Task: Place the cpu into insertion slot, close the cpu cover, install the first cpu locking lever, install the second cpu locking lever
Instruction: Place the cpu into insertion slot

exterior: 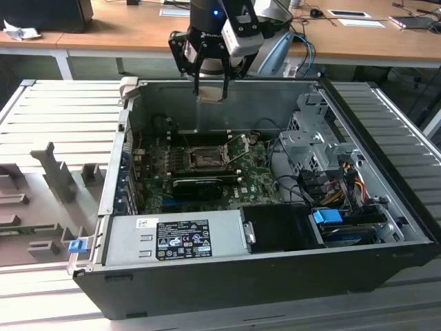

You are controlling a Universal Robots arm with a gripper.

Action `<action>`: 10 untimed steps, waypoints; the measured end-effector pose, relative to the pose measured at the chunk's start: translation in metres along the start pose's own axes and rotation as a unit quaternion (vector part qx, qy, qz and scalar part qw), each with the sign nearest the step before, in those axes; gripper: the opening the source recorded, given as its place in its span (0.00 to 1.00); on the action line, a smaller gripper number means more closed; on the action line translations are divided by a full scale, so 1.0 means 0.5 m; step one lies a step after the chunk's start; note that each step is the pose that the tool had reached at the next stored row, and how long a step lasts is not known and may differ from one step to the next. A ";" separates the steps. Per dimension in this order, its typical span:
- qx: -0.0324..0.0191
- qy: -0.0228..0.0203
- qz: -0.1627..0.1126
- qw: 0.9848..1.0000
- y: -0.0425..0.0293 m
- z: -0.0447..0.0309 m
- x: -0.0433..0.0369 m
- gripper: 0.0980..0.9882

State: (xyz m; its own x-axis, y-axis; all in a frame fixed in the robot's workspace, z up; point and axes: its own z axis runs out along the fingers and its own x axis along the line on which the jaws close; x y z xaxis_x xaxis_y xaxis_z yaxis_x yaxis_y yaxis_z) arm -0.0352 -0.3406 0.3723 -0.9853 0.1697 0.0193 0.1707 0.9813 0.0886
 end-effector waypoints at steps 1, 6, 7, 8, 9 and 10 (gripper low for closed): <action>0.000 0.000 0.004 1.000 0.000 0.000 0.000 0.48; 0.001 -0.004 0.039 0.999 0.000 0.001 0.000 0.48; 0.001 -0.004 0.045 0.999 0.000 0.001 0.000 0.48; 0.000 -0.005 0.049 0.999 0.000 0.001 0.000 0.48; 0.000 -0.005 0.053 0.999 0.000 0.001 0.000 0.48; 0.000 -0.005 0.058 0.998 0.000 0.001 0.000 0.48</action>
State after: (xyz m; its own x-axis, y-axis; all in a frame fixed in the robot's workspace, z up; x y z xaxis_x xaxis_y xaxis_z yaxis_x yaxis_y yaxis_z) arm -0.0353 -0.3403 0.3718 -0.9591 0.2825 0.0187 0.2831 0.9553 0.0858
